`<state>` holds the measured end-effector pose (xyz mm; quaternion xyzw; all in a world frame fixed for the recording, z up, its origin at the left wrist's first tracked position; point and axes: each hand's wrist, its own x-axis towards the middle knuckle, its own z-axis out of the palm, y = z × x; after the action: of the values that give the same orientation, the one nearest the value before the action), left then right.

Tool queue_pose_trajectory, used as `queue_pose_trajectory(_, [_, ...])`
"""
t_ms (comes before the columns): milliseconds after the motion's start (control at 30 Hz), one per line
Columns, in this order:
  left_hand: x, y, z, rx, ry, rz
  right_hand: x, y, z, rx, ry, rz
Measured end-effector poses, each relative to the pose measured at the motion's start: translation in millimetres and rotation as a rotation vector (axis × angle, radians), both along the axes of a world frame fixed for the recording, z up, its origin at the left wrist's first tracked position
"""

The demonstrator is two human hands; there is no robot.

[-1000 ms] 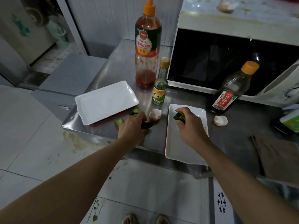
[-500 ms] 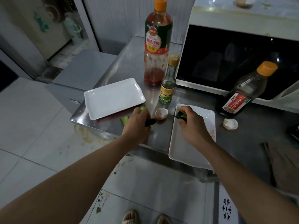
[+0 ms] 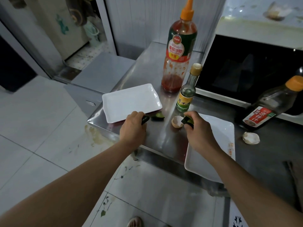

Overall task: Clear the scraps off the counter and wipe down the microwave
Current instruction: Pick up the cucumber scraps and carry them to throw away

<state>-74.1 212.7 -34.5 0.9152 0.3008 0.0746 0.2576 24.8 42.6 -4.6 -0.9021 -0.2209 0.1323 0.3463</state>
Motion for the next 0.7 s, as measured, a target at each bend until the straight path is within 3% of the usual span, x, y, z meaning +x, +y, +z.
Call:
queue_pose_trajectory(233, [-1.6,-4.9,-14.2,0.164,0.074,-0.004,2.8,1.9,-4.9,0.005,0.013,-0.009])
queue_pose_trajectory(700, [3.3,-6.1,-14.4,0.055,0.037,-0.062,10.1,-6.8,-7.2,0.004,0.009,-0.008])
